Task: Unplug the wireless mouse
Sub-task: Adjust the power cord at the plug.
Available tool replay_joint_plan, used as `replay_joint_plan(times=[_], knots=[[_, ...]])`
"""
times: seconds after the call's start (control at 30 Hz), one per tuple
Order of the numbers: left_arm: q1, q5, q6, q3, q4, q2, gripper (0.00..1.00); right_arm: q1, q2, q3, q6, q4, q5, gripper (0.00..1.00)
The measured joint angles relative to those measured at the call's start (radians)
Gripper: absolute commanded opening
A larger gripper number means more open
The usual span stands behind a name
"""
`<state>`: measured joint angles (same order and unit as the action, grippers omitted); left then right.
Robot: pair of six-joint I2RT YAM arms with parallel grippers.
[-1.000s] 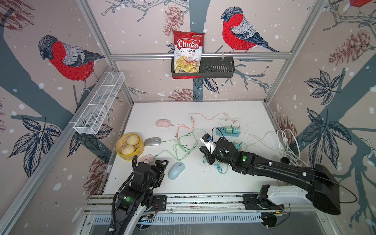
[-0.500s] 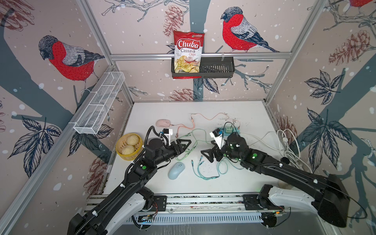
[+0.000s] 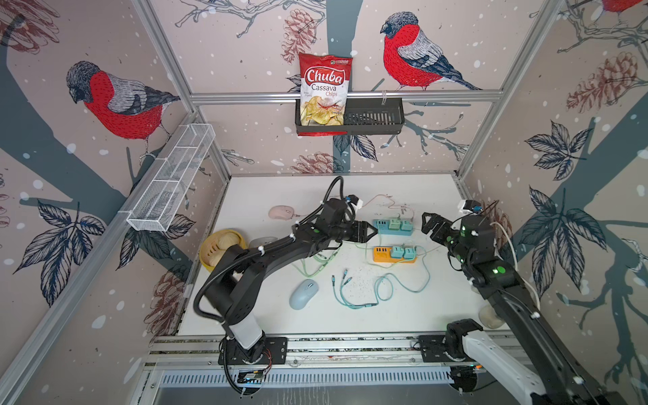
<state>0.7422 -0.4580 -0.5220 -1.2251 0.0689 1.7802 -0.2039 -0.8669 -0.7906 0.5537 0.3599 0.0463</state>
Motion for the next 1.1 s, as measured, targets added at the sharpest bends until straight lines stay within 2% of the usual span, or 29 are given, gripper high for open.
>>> replay_joint_plan(times=[0.03,0.1,0.13,0.17,0.37,0.6,0.8,1.0,1.1], knots=[[0.014,0.019,0.025,-0.047,-0.028,0.043,0.55,0.039,-0.036,0.0,0.001,0.016,-0.038,0.74],[0.042,0.066,0.076,-0.144,-0.104,0.135,0.36,0.109,-0.1,0.007,0.0,0.056,-0.122,0.55],[0.05,0.085,0.094,-0.174,-0.138,0.166,0.29,0.132,-0.125,0.012,-0.002,0.067,-0.16,0.5],[0.056,0.104,0.112,-0.196,-0.171,0.19,0.25,0.147,-0.154,0.02,-0.005,0.069,-0.201,0.48],[0.079,0.222,0.192,-0.211,-0.301,0.224,0.28,0.161,-0.285,0.06,-0.058,0.073,-0.346,0.5],[0.098,0.261,0.241,-0.215,-0.349,0.262,0.29,0.157,-0.283,0.11,-0.08,0.048,-0.382,0.5],[0.101,0.277,0.26,-0.234,-0.365,0.286,0.29,0.14,-0.221,0.153,-0.079,0.032,-0.389,0.49],[0.11,0.298,0.272,-0.237,-0.374,0.287,0.4,0.22,-0.123,0.187,-0.05,0.018,-0.351,0.5],[0.115,0.292,0.275,-0.259,-0.388,0.293,0.4,0.245,-0.115,0.213,-0.028,0.003,-0.352,0.47]])
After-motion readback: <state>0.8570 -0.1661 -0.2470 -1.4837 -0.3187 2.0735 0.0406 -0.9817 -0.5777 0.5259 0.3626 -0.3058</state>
